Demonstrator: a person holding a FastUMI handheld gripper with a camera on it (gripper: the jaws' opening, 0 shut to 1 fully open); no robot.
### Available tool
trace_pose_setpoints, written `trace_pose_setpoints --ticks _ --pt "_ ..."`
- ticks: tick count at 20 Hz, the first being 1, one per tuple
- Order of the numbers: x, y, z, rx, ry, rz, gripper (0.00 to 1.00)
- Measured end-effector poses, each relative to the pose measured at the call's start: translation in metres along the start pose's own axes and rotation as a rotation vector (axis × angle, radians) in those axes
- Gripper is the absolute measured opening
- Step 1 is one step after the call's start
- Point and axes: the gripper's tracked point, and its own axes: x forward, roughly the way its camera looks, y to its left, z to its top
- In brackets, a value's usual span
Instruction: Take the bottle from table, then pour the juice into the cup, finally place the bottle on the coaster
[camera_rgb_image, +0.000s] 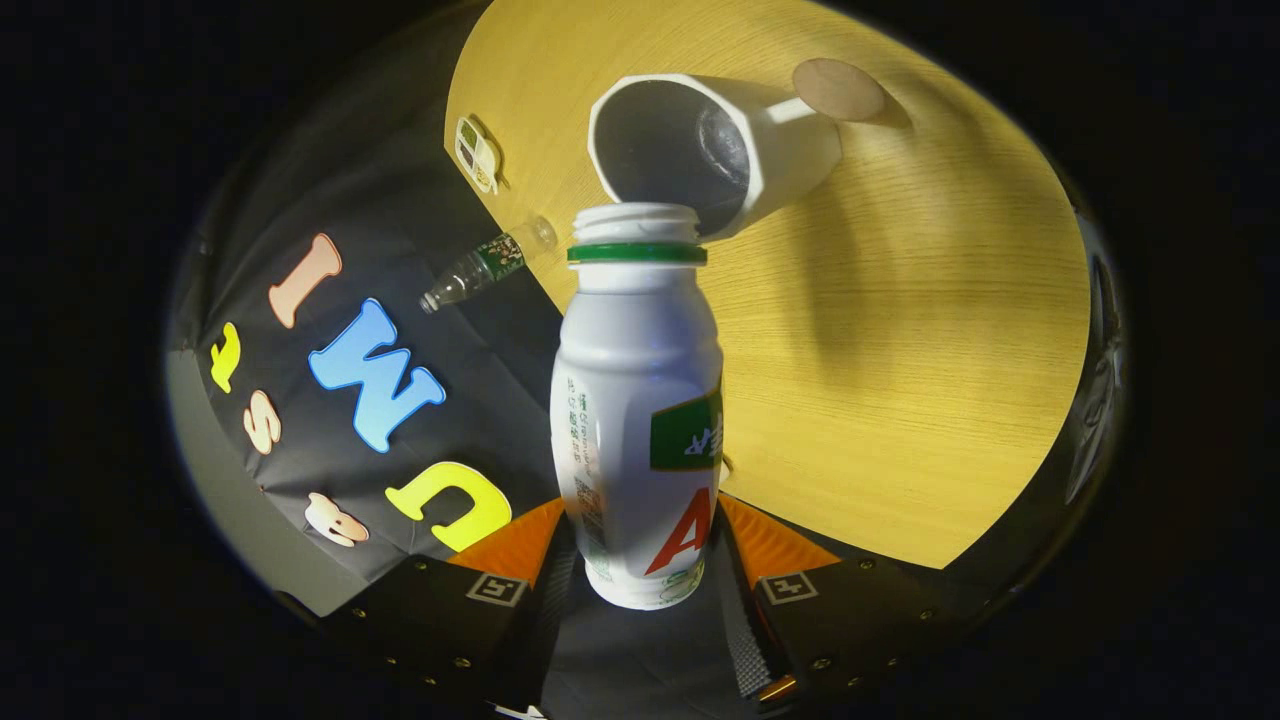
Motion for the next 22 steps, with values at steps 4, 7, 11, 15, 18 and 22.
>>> trace_pose_setpoints --ticks 4,7,11,15,18,22 --pt "0.002 -0.004 0.000 0.008 0.006 -0.014 0.70" --pt "0.005 -0.005 0.003 0.010 0.002 -0.024 0.70" --pt "0.005 -0.005 0.003 0.009 -0.004 -0.027 0.70" --pt "0.007 -0.007 0.005 0.005 -0.013 -0.031 0.70" --pt "0.008 -0.009 0.005 0.001 -0.016 -0.036 0.70" --pt "0.007 -0.016 0.006 -0.052 -0.026 -0.051 0.70"
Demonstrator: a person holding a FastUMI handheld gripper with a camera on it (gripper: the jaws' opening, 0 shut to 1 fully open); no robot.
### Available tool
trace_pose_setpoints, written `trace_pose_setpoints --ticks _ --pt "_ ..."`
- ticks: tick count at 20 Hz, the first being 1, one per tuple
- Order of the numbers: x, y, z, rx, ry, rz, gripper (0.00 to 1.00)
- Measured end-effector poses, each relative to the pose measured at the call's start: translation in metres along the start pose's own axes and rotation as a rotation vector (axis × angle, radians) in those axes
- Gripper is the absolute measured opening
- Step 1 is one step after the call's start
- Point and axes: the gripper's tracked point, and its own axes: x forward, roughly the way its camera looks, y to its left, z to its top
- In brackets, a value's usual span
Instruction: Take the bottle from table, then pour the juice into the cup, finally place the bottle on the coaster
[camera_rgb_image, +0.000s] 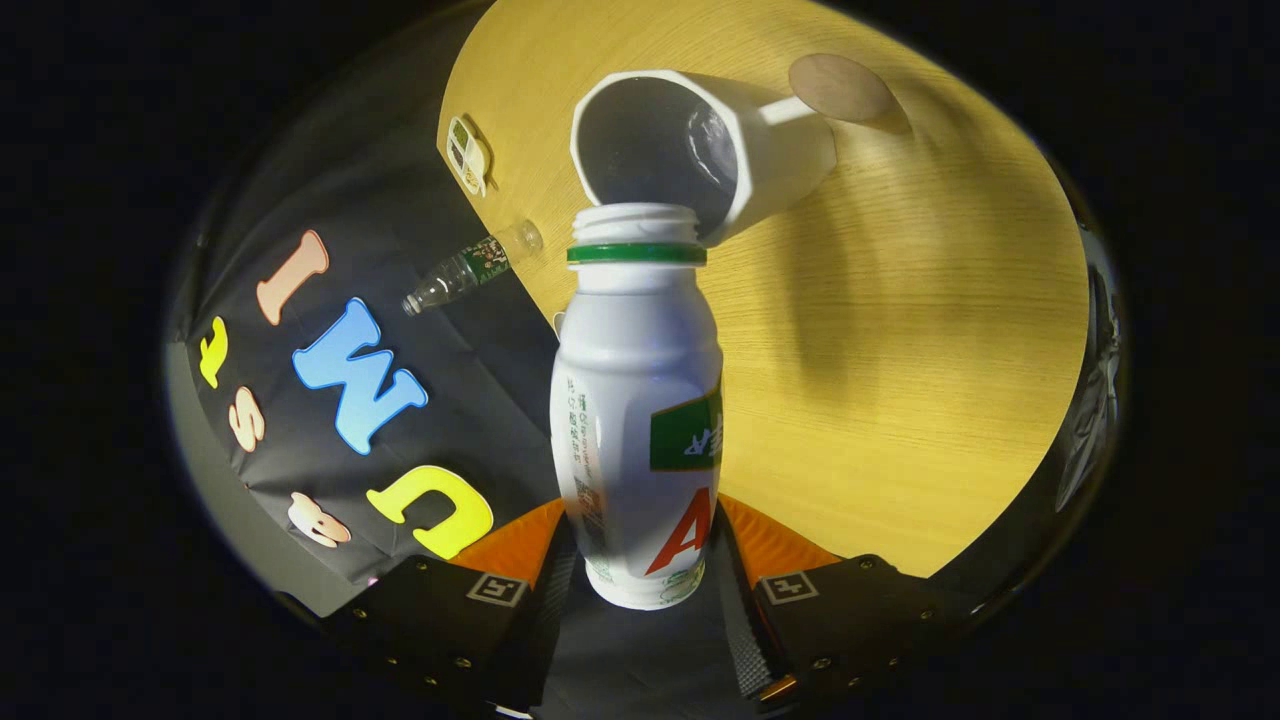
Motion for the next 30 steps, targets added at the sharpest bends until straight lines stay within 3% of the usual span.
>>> trace_pose_setpoints --ticks 7,24,30 --pt "0.006 -0.026 0.012 -0.187 -0.050 -0.060 0.69" --pt "0.023 -0.053 0.056 -1.100 -0.243 -0.212 0.70" --pt "0.029 -0.034 0.046 -1.361 -0.346 -0.195 0.69"
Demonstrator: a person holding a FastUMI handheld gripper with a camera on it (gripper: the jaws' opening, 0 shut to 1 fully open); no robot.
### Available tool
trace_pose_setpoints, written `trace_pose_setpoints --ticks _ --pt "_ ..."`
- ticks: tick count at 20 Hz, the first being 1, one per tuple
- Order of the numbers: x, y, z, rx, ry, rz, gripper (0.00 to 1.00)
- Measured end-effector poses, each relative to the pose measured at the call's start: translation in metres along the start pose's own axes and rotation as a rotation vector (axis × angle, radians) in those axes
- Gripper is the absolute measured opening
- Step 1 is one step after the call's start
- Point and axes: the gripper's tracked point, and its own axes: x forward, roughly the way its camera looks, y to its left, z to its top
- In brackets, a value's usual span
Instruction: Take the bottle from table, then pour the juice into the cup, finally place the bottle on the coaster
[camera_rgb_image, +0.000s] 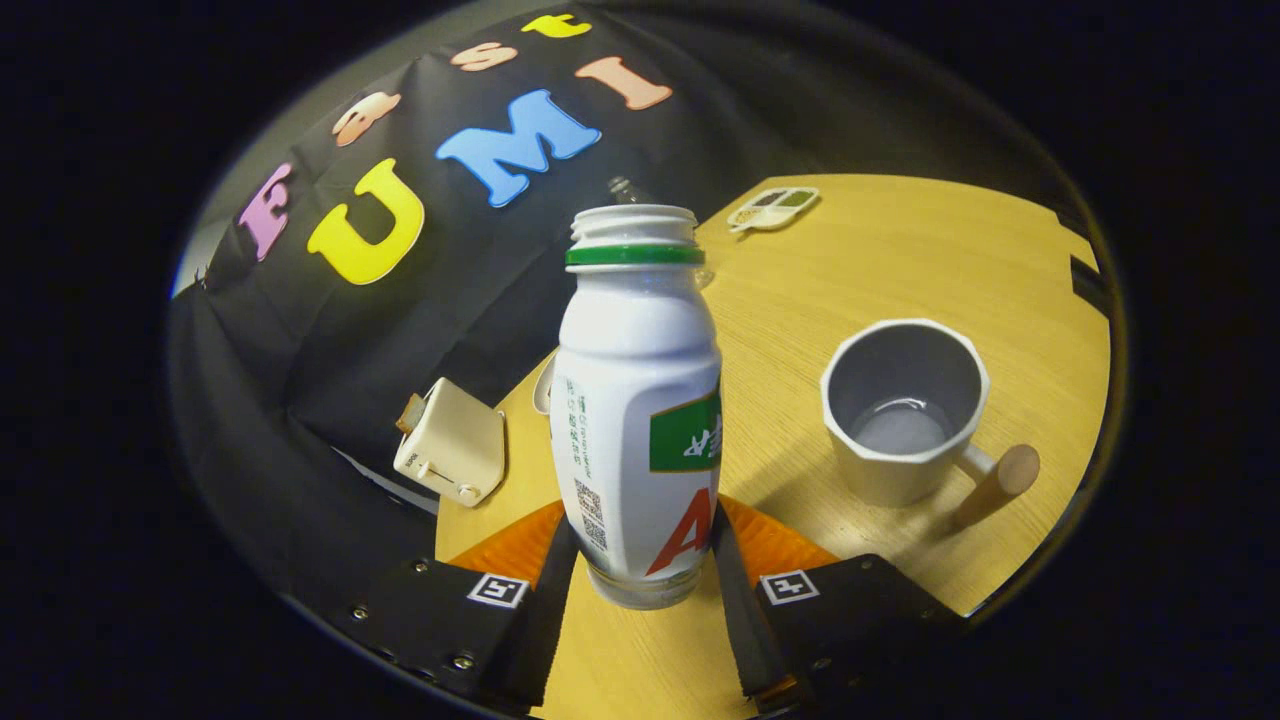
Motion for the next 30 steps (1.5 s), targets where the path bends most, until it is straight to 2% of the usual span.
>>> trace_pose_setpoints --ticks 7,21,26,30 --pt "0.027 0.028 0.012 -0.252 -0.087 -0.033 0.70" --pt "0.097 0.038 0.066 -0.438 -0.294 -0.148 0.70" --pt "0.123 0.039 0.070 -0.472 -0.325 -0.162 0.69" --pt "0.148 0.038 0.069 -0.545 -0.320 -0.177 0.69"
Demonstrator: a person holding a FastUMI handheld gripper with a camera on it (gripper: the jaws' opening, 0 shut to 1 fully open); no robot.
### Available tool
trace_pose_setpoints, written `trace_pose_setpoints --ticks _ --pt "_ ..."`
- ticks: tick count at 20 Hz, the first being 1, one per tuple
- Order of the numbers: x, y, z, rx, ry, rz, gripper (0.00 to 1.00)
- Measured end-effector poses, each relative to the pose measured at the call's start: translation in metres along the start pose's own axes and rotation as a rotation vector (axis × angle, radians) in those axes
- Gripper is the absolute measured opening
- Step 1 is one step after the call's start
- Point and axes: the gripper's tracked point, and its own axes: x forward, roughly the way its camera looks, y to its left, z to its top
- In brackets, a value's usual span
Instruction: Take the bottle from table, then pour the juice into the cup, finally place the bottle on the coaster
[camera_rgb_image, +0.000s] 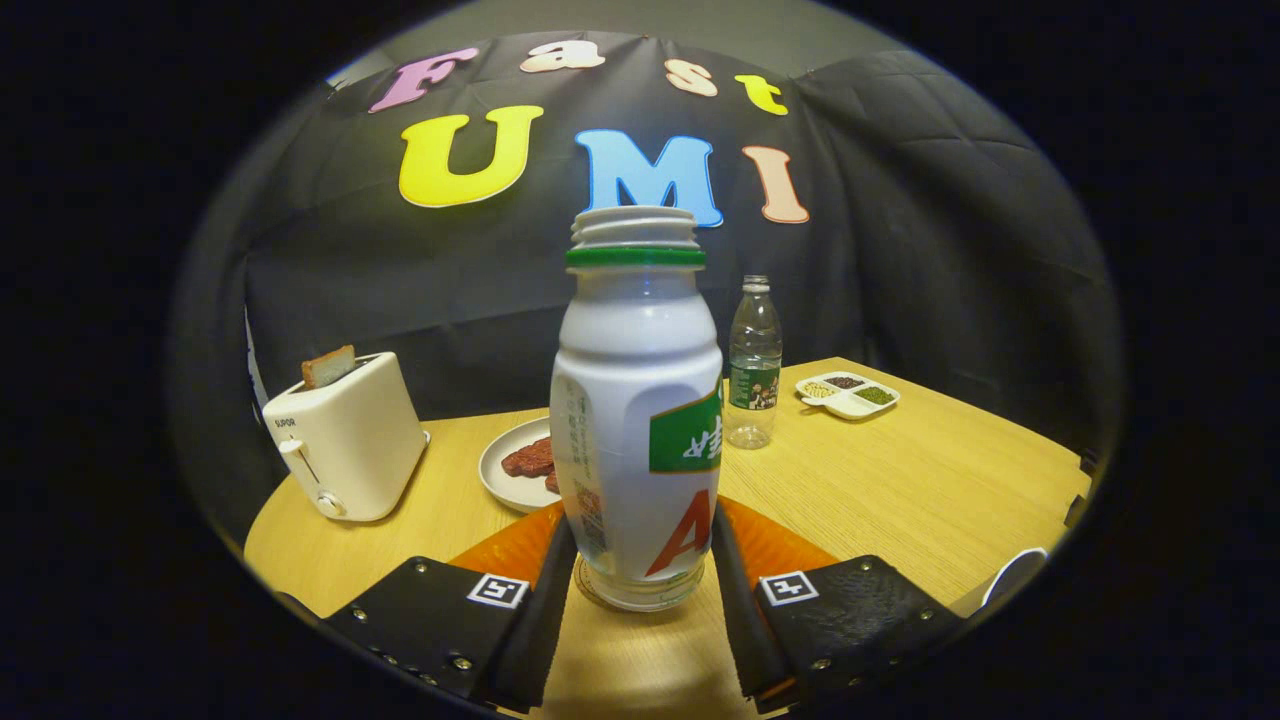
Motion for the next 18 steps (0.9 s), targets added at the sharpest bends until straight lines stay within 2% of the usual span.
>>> trace_pose_setpoints --ticks 6,8,15,18 --pt "0.030 0.001 -0.012 -0.082 -0.008 0.002 0.70" --pt "0.037 0.005 -0.018 -0.084 0.003 0.029 0.69" --pt "0.044 0.007 -0.029 -0.118 0.017 0.058 0.71" --pt "0.043 0.009 -0.029 -0.129 0.012 0.067 0.76"
